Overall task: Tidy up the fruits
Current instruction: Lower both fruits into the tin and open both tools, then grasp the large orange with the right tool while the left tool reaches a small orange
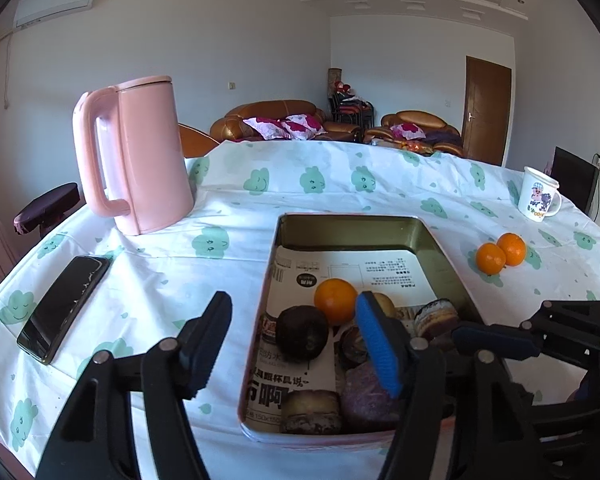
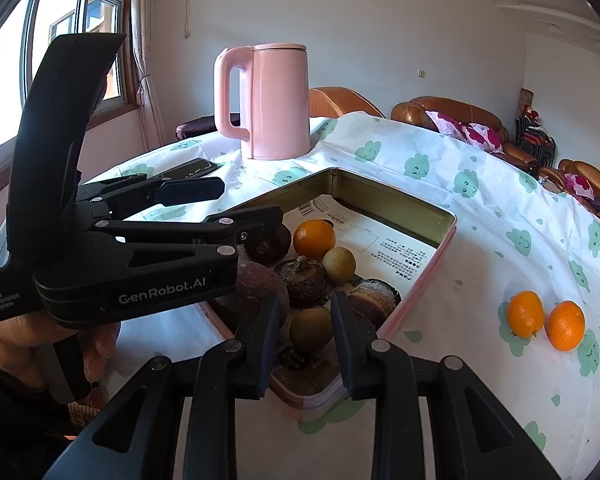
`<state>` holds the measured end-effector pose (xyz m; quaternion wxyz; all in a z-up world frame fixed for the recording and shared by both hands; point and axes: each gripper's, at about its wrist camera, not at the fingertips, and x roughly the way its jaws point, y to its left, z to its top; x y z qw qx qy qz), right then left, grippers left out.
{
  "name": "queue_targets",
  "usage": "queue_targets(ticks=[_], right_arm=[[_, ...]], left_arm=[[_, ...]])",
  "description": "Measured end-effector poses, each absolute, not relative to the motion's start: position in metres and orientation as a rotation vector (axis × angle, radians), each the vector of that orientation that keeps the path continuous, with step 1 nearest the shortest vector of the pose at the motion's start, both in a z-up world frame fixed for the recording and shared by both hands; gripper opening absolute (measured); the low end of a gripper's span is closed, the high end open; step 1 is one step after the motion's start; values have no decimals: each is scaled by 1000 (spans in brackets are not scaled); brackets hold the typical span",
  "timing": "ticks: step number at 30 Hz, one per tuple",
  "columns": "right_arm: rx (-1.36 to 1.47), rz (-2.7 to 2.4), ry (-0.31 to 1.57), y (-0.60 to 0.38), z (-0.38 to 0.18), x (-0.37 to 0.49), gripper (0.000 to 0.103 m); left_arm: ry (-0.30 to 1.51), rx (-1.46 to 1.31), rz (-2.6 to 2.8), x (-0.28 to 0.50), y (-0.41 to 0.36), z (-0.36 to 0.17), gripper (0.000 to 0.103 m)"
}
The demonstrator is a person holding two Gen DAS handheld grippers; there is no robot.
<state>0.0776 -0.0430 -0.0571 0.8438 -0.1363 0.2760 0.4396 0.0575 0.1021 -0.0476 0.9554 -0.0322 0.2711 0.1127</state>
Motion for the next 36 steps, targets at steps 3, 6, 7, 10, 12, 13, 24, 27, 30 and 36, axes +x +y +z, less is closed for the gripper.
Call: queue_targets(ticks=[3,6,7,10,12,13,24,27,30,36], right_arm=[[-291,906,553,-52,-52,76,44],[-303,840,523,-75,-43,83,45],[-293,813,518,-86,-40,89,46],[-237,695,533,-124,-34,118,53],[-194,598,556,-147,-33,141,62],[-172,563,577,-156,-34,153,63],[-50,419,744,-180,-57,240,63],[-22,441,776,-180,-63,247,63],[-22,454,825,-178,-74,253,63],[36,482,837,-191,-76,250,48]], left_arm=[[533,-97,227,55,106,-42,73],[512,-123,220,55,106,-35,78],[510,-127,211,57,104,-33,78],[496,-119,180,64,89,-26,78],[497,-113,147,71,75,-23,78],[500,-109,129,75,67,-22,79],[532,-42,46,123,-3,-20,91],[543,-42,42,131,-9,-22,91],[549,-38,47,136,-14,-24,91],[566,-30,40,143,-25,-25,92]])
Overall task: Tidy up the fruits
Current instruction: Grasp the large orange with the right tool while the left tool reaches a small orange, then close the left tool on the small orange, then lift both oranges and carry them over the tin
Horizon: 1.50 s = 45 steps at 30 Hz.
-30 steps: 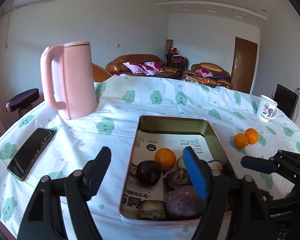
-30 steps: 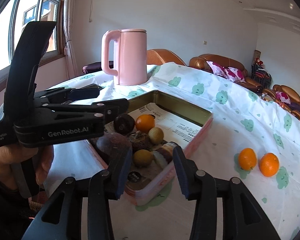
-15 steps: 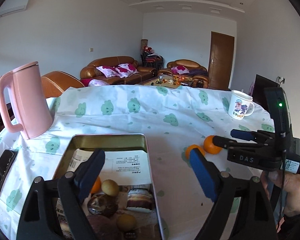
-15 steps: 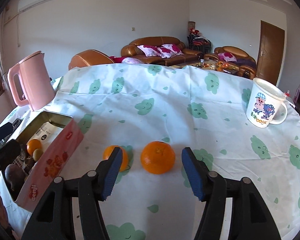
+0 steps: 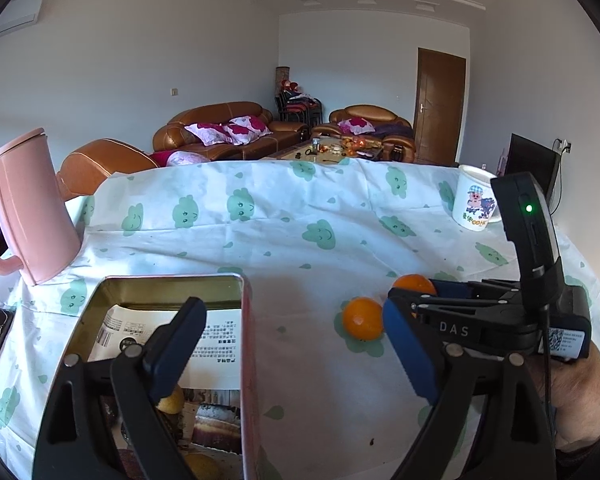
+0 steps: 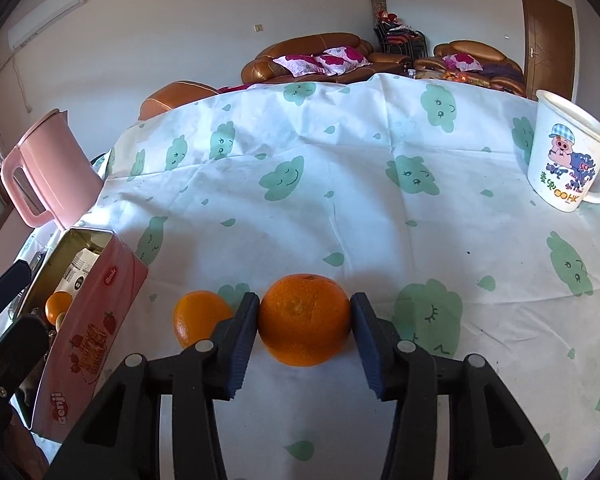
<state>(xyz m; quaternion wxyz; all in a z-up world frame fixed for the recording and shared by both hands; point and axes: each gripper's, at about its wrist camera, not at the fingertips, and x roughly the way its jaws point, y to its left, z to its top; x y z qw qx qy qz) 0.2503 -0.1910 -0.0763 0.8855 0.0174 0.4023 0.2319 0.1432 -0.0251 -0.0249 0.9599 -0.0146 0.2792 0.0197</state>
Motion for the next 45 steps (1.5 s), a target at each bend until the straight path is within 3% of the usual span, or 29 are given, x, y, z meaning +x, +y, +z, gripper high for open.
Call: queue_targets(ticks=[10,12,17,21,23,45], right_arm=[[111,349,721,-247,-62,227,48],[124,347,714,-250,-62,226,48],[127,346,689,-251,-58,222,48],[112,353,698,-248,-59,224,48],[104,360,707,-246,-60,225,48],[116,457,552,-249,-44,200,48]], left_arm=[[728,-17,-59,189,-59,-56,90],[768,-19,-62,201,-64,-63,77],[829,-10,-67,217,-74,-74,74],[889,-65,-105,230,-71,-83,45],[883,-71,-114,230,-71,-82,40],[620,-95,-108,195,-61,-50,40]])
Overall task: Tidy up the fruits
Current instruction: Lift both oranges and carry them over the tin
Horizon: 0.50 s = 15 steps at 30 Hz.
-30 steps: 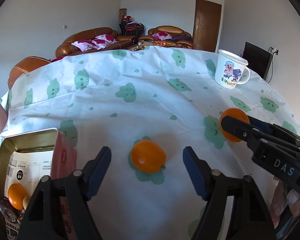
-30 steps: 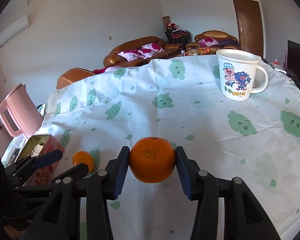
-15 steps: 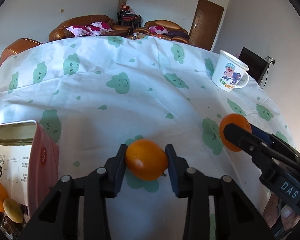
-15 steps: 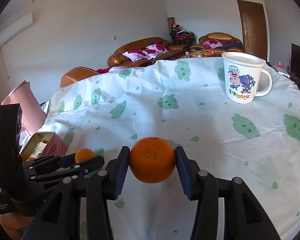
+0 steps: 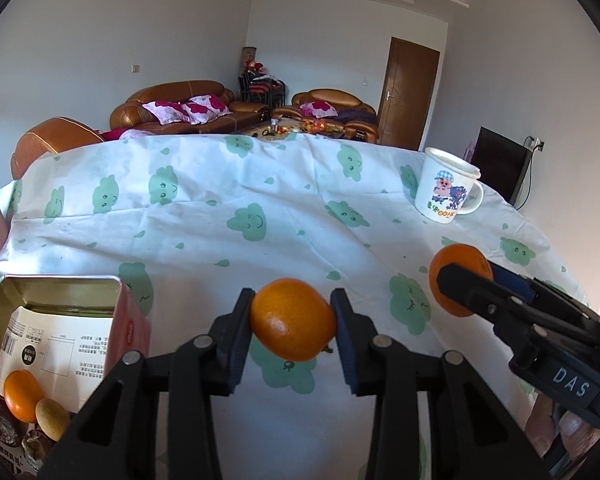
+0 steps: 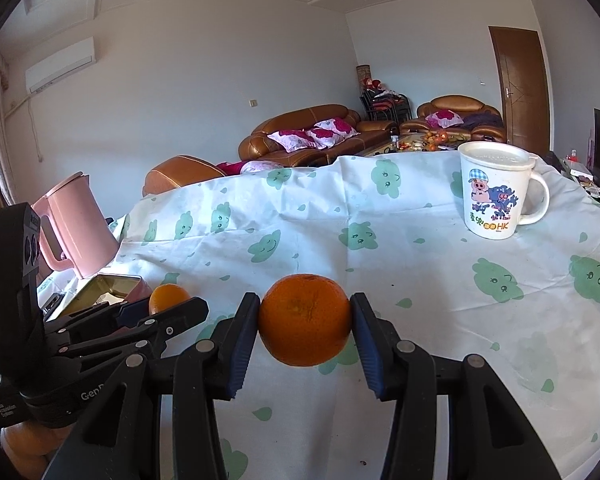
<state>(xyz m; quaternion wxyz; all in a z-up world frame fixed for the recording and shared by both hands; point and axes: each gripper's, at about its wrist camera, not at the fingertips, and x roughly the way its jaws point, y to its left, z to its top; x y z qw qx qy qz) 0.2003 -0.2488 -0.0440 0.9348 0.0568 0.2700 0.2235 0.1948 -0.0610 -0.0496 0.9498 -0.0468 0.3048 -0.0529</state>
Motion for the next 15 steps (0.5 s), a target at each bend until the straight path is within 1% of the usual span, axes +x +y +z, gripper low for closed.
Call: queue_targets(ticks=[15], right_arm=[[88,476,447,-247,-36,183,48]], left_arm=[[459,-24,-39,166,-67,-35,40]])
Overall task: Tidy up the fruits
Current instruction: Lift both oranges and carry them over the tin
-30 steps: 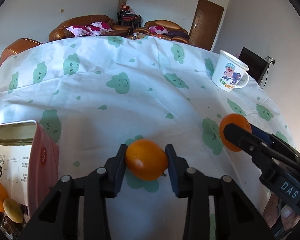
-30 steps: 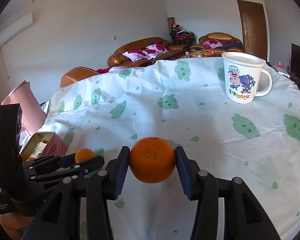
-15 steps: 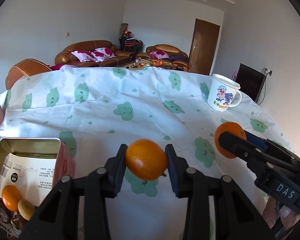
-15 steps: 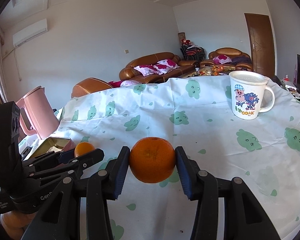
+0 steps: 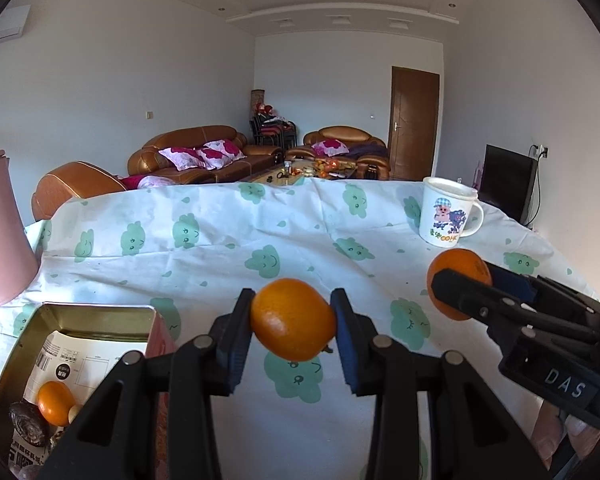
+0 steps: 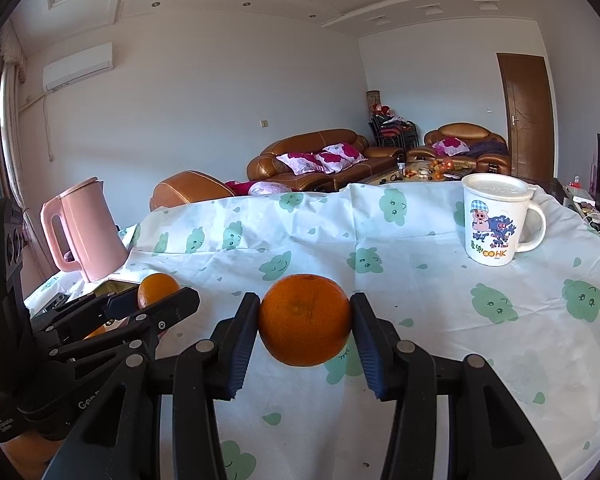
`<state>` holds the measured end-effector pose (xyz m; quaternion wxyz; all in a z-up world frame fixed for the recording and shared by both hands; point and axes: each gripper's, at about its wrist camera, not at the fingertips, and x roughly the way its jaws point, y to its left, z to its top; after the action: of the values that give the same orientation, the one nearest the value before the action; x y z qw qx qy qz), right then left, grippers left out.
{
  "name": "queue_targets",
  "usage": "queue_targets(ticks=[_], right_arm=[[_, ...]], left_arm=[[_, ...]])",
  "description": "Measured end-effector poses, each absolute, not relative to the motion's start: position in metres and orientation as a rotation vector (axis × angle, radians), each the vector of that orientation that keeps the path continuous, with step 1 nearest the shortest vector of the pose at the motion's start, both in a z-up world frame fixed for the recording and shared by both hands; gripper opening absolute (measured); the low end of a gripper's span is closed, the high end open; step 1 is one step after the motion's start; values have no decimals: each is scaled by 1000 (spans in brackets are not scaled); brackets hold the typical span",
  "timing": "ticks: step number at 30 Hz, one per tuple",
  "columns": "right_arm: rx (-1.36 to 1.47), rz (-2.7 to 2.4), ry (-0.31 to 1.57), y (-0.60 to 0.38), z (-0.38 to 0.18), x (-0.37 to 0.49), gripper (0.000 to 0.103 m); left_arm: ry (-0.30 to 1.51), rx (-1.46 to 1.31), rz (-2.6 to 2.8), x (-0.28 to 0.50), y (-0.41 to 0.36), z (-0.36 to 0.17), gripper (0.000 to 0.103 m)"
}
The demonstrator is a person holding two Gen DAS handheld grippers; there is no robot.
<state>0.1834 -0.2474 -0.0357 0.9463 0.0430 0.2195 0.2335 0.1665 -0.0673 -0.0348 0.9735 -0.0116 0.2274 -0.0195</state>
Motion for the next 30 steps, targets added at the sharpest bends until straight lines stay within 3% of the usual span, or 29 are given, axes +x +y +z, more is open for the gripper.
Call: queue_targets(ticks=[30], right_arm=[[17,486,295,-241,-25,154,48]], left_arm=[[341,-14,-2,138,-67,-28,40]])
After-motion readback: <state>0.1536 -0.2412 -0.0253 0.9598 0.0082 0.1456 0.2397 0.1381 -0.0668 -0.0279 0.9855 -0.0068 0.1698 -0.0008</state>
